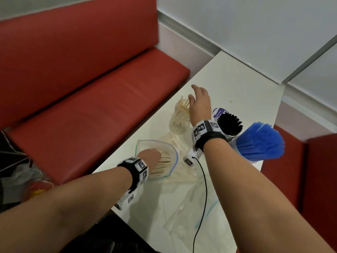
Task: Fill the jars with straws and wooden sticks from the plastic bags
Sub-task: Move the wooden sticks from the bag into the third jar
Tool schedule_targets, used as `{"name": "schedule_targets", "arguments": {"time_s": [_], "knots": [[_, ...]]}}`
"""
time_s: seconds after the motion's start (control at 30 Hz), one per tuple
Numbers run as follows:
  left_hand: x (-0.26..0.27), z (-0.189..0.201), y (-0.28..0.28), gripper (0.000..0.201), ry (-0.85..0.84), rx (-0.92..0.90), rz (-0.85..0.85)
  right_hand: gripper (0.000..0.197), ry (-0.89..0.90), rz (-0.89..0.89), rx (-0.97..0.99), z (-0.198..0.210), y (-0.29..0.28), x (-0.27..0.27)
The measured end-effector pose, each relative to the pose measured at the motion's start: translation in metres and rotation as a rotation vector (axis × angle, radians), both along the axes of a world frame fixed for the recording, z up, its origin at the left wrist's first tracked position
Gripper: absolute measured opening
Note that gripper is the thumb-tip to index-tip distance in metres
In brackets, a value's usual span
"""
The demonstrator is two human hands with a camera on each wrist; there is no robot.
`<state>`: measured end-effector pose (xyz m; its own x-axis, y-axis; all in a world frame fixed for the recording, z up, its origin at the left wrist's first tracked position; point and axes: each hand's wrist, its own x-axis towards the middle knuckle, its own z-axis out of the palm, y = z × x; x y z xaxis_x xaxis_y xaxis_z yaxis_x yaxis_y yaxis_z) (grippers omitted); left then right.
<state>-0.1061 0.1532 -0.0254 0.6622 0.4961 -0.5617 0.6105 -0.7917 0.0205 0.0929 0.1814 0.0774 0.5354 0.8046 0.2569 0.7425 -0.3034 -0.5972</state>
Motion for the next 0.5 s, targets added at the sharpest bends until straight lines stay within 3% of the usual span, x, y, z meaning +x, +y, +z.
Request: {"name": "schedule_targets", "arguments": {"time_s": [0.1,0.23,0.37,0.5], "knots": [[0.001,0.004,-0.003,0.033,-0.024,0.011,0.052,0.051,-0.208,0.037,-0.245,-0.019,-0.002,-0.005],[0.001,0.009,-0.006,0.032,-0.053,0.049,0.05,0.077,-0.203,0.056,-0.582,-0.046,-0.006,-0.006],[0.006,0.018,0.0,0.029,-0.012,0.022,0.01,0.078,-0.225,-0.002,-0.438,-0.05,-0.004,-0.005],[0.011,0.034,0.009,0.028,-0.046,-0.106,0.061,0.071,-0.226,0.026,-0.569,-0.046,-0.009,-0.006]]}}
